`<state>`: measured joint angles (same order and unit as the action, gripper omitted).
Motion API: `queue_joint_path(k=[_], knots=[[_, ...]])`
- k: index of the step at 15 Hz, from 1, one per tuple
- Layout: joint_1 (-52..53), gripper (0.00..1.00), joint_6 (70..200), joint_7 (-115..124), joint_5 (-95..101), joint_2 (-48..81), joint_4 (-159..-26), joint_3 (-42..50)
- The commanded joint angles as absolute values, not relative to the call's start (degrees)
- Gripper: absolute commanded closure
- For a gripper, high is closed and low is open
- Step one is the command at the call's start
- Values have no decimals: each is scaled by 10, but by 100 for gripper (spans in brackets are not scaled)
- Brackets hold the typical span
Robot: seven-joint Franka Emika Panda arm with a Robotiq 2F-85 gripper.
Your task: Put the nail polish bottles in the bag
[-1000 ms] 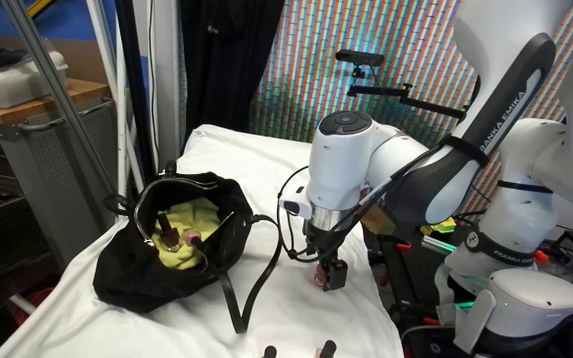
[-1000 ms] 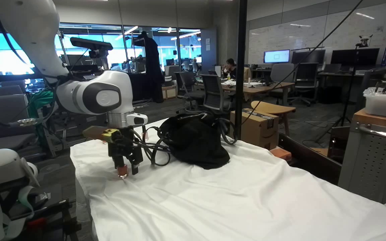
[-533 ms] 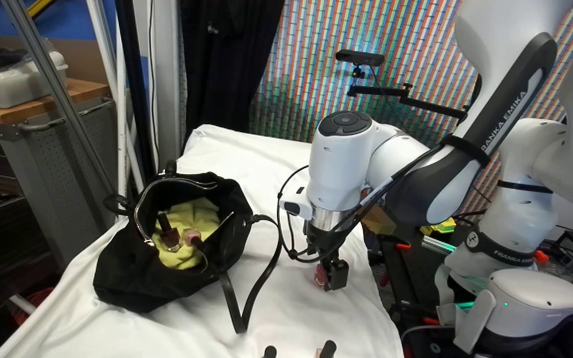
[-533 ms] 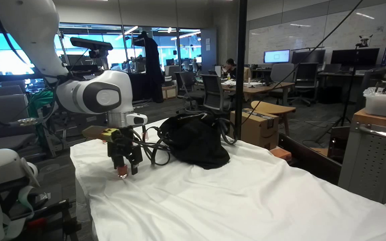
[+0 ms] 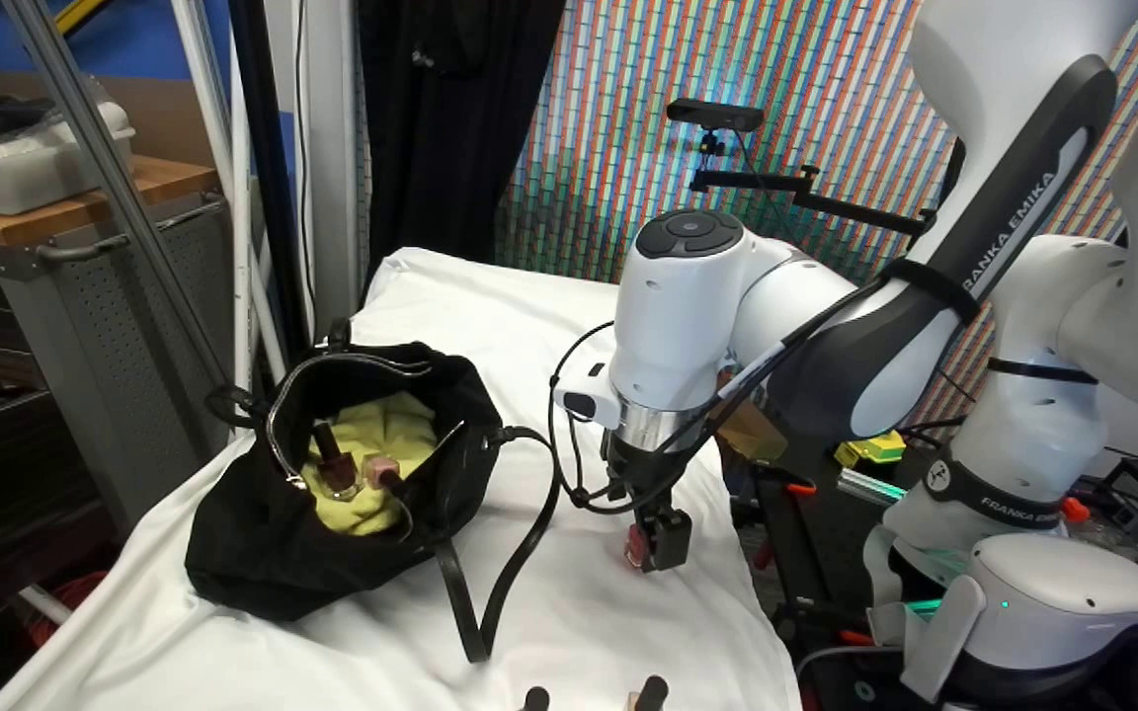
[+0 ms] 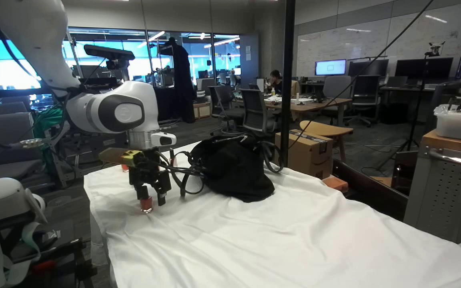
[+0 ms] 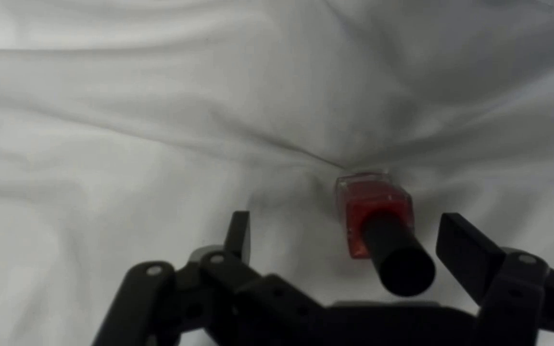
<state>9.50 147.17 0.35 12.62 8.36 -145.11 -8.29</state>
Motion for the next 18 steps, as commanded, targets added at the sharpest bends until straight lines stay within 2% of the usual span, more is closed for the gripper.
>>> queue_joint_path(k=[1, 9, 10, 12, 14, 15, 16, 18], knots=[[98, 0, 1454, 4, 132, 65, -1452, -81], [97, 0, 1438, -2, 133, 74, -1446, -82], [97, 3, 1438, -3, 133, 74, -1446, -82], [96, 3, 1442, -9, 131, 76, -1445, -83], [96, 9, 1444, -14, 131, 79, -1444, -83], [96, 16, 1444, -16, 131, 80, -1444, -83], [96, 15, 1444, -18, 131, 81, -1444, -83], [95, 27, 1446, -23, 130, 83, -1444, -83]])
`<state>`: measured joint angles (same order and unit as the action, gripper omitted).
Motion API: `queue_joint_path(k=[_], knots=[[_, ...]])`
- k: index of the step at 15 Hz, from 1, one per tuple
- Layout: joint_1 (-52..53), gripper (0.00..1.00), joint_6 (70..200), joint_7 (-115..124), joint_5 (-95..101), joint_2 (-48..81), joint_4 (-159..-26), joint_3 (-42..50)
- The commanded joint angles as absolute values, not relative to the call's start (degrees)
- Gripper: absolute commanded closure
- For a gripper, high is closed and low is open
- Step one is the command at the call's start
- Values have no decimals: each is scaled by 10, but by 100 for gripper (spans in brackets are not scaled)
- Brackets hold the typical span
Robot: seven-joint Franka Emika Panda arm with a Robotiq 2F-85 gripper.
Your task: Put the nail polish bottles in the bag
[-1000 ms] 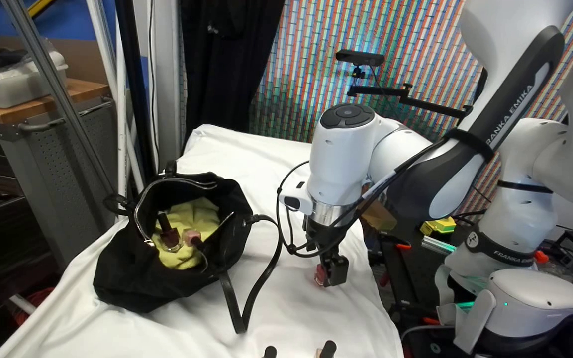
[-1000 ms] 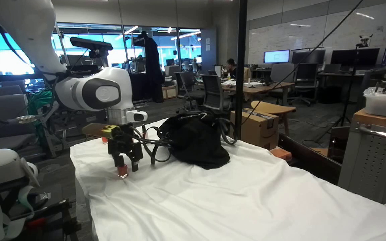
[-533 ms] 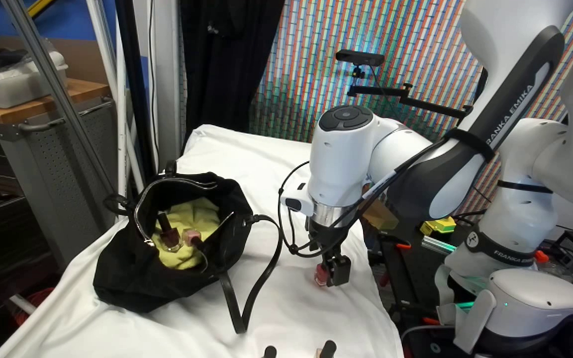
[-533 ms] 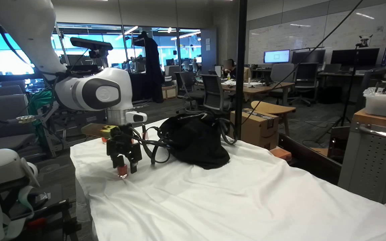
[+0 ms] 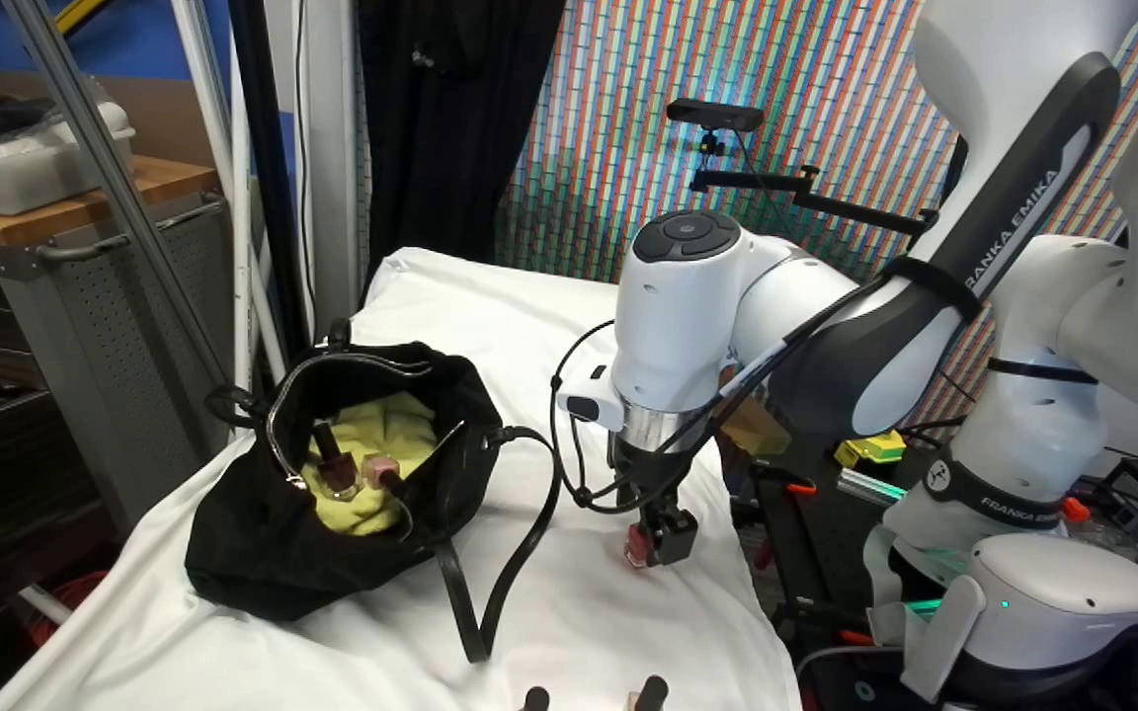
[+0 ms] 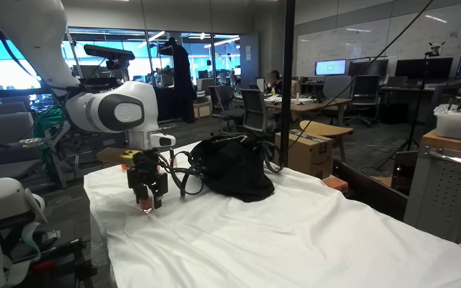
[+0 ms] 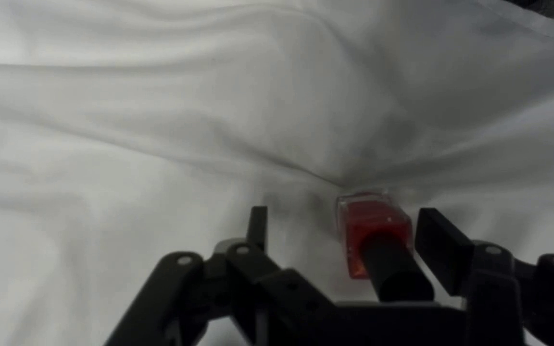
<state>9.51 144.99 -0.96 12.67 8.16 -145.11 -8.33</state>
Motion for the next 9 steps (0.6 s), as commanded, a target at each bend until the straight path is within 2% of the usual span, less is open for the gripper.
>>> queue_joint_path(k=[1, 2, 3, 4, 5, 9], knots=[[94, 28, 1447, -25, 129, 83, -1444, -83], [94, 30, 1449, -27, 128, 84, -1445, -82], [93, 42, 1449, -28, 128, 85, -1445, -82], [93, 44, 1451, -28, 129, 85, -1445, -82], [93, 55, 1453, -28, 129, 86, -1445, -81], [92, 84, 1456, -26, 123, 84, -1446, -81]])
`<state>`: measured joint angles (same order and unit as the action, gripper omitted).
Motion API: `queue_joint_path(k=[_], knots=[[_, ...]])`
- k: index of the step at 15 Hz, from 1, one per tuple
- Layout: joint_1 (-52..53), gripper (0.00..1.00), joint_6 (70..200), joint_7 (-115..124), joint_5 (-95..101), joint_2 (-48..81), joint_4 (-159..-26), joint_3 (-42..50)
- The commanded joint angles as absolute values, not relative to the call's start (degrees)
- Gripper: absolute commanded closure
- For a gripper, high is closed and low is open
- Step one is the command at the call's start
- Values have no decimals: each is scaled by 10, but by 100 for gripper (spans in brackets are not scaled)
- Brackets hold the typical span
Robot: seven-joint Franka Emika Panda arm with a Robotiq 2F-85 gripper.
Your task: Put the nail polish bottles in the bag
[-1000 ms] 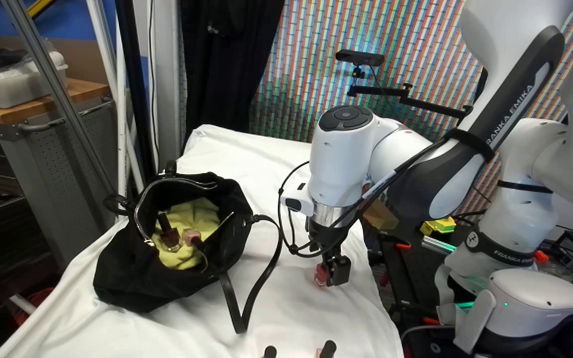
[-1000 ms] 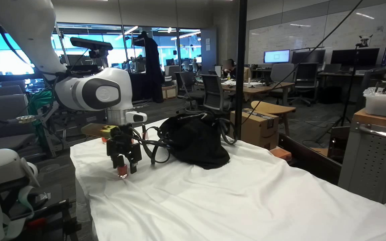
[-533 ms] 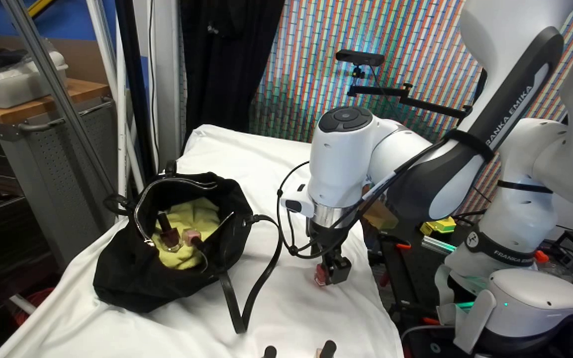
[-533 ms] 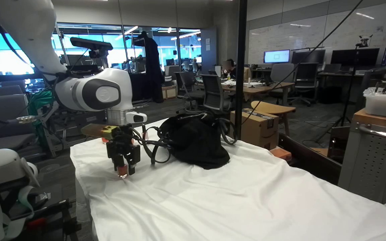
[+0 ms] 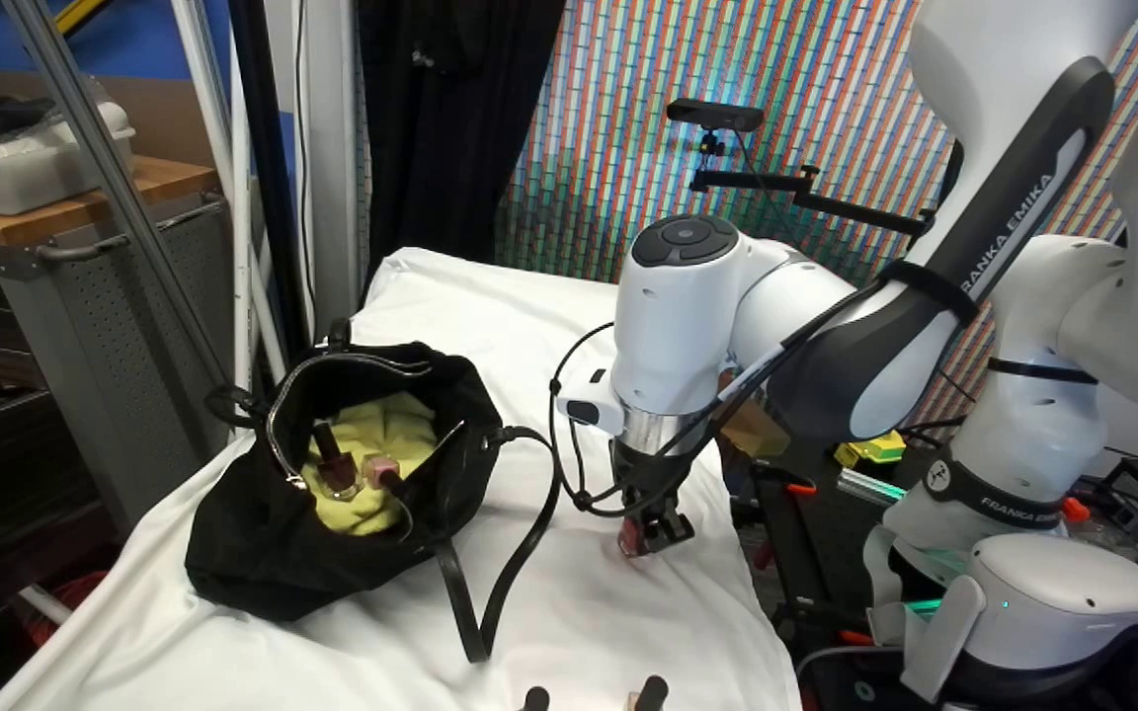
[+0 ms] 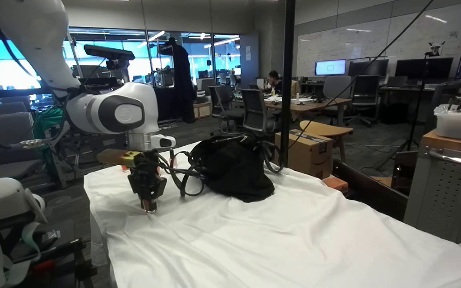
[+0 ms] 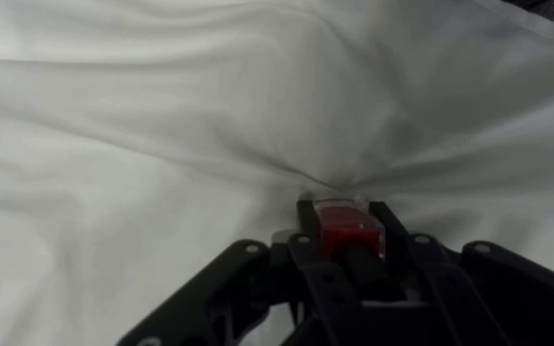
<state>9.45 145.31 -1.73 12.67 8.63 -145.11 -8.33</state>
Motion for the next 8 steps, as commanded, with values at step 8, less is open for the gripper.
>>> queue_joint_path(k=[8], knots=[[106, 81, 1408, 29, 140, 31, -1418, -84]])
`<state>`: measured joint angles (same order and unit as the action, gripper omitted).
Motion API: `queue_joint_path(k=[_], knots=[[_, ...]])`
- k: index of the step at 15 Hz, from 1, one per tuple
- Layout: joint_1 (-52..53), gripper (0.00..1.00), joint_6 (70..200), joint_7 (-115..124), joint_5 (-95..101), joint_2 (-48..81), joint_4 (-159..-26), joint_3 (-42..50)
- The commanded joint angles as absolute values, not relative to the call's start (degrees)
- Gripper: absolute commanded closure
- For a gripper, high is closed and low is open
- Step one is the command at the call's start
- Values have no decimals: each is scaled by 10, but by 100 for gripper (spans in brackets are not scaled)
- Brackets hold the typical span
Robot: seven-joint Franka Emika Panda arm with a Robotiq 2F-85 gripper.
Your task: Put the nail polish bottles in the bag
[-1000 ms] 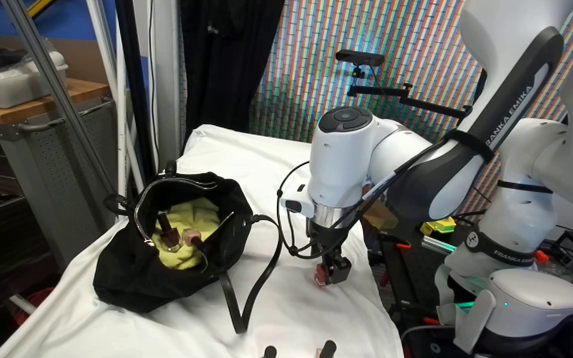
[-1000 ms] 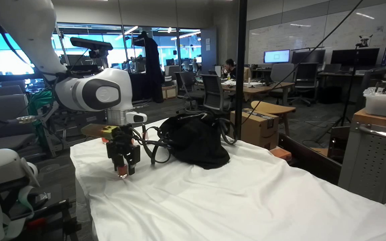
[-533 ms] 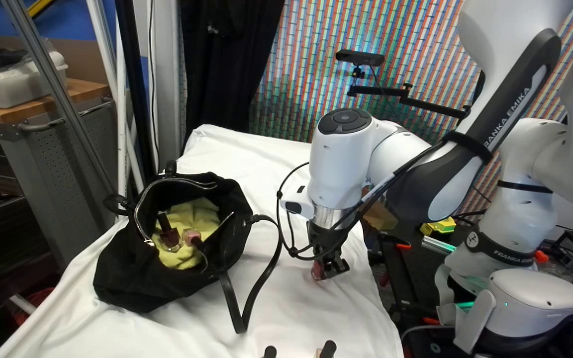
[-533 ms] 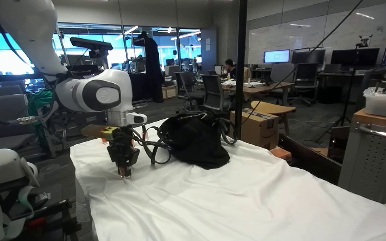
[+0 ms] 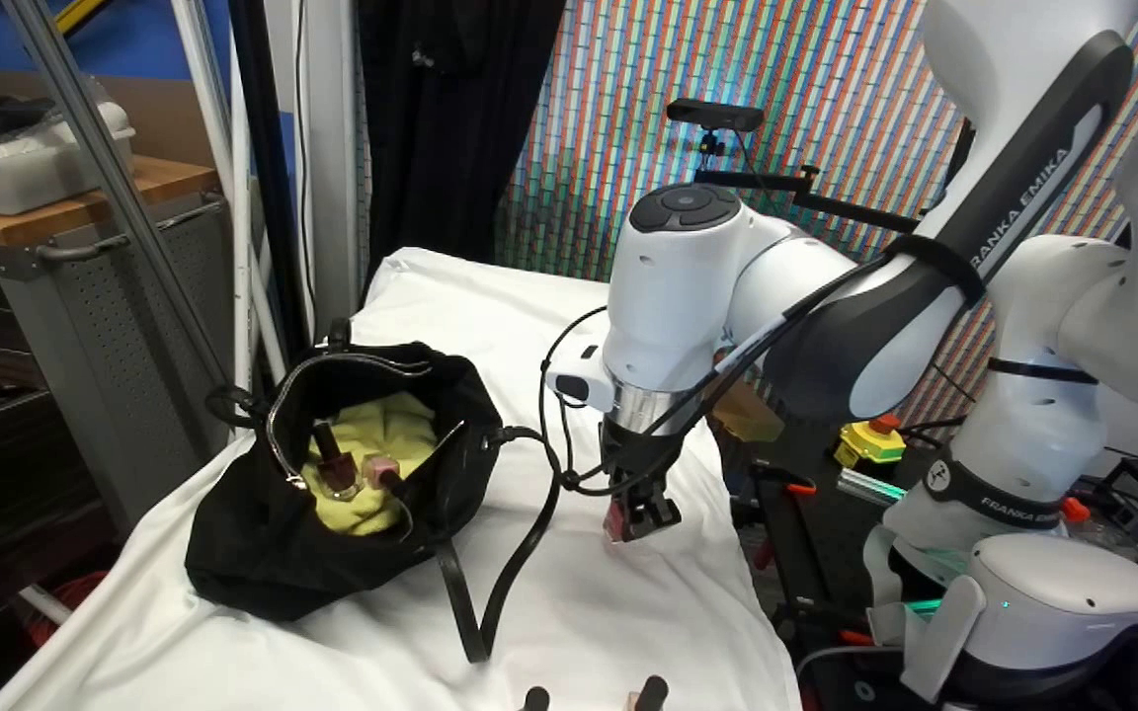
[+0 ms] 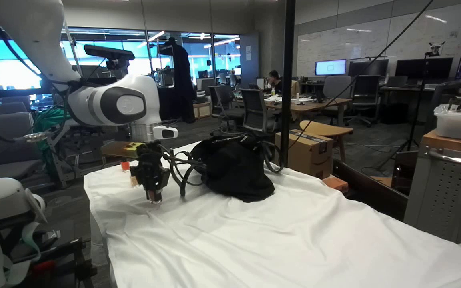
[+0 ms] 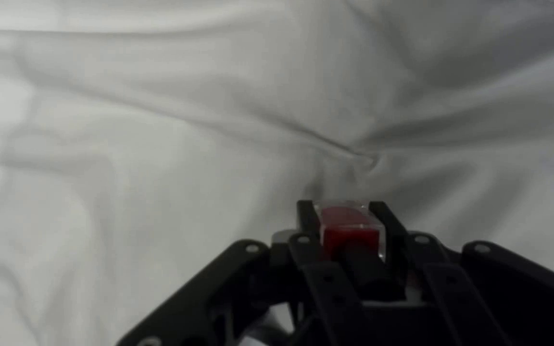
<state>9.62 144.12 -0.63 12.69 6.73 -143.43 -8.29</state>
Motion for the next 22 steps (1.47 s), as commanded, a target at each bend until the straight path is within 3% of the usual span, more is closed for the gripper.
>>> queue_joint_path(k=[1, 9, 15, 22], knots=[[108, 81, 1401, 47, 150, 26, -1408, -84], [107, 82, 1361, 222, 198, 45, -1270, -85], [118, 82, 1337, 393, 301, 135, -1138, -57], [143, 82, 1267, 419, 284, 252, -986, -18]])
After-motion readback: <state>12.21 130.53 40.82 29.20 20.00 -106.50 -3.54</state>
